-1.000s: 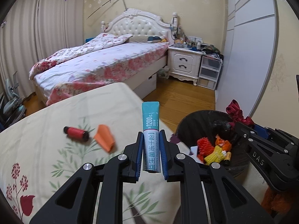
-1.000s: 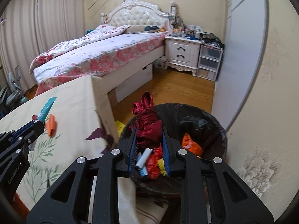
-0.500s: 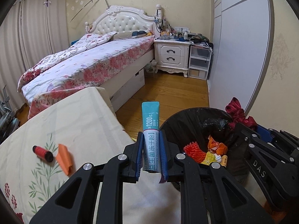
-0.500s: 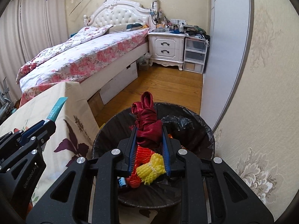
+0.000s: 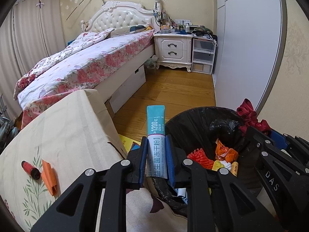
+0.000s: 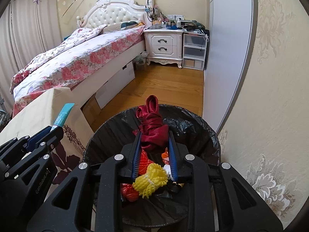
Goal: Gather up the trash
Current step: 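Open the left tool over the bin while the right tool releases the red cloth, then move both open tools back to the red bottle and orange piece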
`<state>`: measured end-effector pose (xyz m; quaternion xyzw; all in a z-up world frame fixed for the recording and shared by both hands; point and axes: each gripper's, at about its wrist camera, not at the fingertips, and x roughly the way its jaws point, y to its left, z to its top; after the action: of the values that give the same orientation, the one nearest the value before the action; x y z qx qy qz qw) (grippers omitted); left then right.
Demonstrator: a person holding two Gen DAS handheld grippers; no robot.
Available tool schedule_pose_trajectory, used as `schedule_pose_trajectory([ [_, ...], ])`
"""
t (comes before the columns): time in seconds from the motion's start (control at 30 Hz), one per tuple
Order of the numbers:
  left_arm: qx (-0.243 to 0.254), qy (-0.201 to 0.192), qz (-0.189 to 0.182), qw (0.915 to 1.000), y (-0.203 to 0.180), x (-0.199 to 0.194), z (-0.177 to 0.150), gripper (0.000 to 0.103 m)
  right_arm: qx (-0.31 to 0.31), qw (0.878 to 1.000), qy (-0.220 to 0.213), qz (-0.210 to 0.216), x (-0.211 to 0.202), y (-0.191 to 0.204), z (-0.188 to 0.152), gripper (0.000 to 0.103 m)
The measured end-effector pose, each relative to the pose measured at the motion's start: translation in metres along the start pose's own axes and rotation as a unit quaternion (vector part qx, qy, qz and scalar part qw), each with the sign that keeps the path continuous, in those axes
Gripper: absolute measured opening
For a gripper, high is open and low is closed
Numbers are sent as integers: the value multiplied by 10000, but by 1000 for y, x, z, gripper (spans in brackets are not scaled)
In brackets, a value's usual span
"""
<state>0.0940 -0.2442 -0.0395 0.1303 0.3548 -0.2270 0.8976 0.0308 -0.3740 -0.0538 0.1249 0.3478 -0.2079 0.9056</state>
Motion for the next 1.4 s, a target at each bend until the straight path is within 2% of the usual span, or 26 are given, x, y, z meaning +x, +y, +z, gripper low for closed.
schedule_pose_trajectory([
  [0.03,-5,12,5,10000,0,0,-1,26,2,10000,7,-6,1,1,0,32],
  [0.1,-34,20,26,10000,1,1,-1,43,15,10000,-17,-53,1,0,0,34],
  [0.17,-74,8,49,10000,2,1,-2,47,30,10000,-24,-70,0,-1,-1,35],
  [0.27,-140,16,85,9999,5,1,-2,61,57,9999,-68,-123,-1,-3,-2,42],
  [0.4,-181,4,107,9998,7,-1,-1,69,65,9998,-77,-147,-1,-2,-2,44],
  [0.6,-299,-5,170,9994,17,-9,-2,72,35,9999,-85,-107,-4,1,-3,50],
  [0.9,-581,121,390,9975,48,-23,-19,72,-161,9998,-53,116,-10,24,-4,52],
  [1.4,-1282,341,1040,9857,125,-55,-58,73,-827,9924,120,907,-23,107,-17,54],
])
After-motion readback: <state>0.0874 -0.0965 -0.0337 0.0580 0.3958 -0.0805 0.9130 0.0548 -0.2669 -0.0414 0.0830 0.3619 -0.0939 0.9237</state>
